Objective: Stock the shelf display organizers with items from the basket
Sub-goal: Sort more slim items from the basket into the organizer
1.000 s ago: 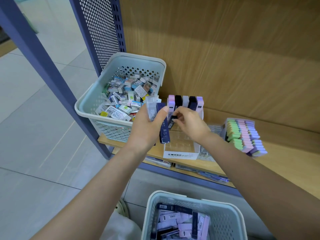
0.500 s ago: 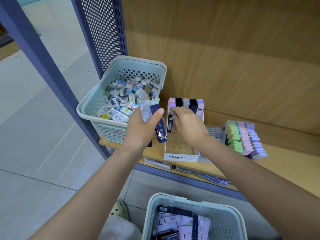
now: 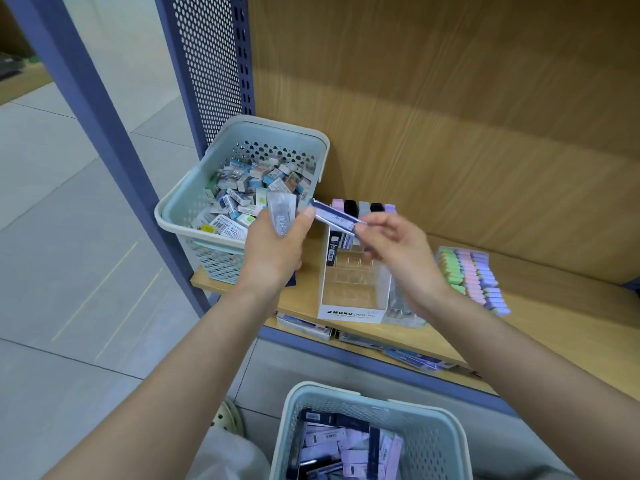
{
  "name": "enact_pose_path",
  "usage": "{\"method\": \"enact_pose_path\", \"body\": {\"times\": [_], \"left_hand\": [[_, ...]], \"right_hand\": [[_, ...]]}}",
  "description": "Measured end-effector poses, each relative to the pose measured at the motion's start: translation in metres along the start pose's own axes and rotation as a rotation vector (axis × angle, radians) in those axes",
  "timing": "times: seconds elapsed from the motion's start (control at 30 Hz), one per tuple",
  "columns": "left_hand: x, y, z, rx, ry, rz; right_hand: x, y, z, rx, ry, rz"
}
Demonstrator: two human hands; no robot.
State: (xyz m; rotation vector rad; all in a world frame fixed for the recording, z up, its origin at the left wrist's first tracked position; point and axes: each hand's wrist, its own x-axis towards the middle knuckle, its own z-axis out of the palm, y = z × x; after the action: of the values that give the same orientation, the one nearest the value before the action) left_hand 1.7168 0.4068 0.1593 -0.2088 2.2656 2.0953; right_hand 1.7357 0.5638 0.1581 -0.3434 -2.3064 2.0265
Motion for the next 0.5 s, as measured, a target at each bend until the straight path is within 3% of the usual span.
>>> {"method": "enact_pose_path", "body": {"times": [0.07, 0.13, 0.23, 0.5], "left_hand": [[0.001, 0.0, -0.003, -0.001, -0.005, -0.016], [0.003, -0.001, -0.005, 0.024, -0.004, -0.032], [0.006, -0.001, -0.008, 0.025, 0.004, -0.053], [0.008, 0.0, -0.011, 0.032, -0.021, -0.055]], "right_hand": [[0.014, 0.005, -0.013, -0.04, 0.187, -0.061], [0.026, 0.013, -0.022, -0.223, 0.258, -0.135], [0.04, 0.026, -0.022, -0.572, 0.198, -0.228], [0.061, 0.045, 0.01, -0.904, -0.074, -0.296]]}}
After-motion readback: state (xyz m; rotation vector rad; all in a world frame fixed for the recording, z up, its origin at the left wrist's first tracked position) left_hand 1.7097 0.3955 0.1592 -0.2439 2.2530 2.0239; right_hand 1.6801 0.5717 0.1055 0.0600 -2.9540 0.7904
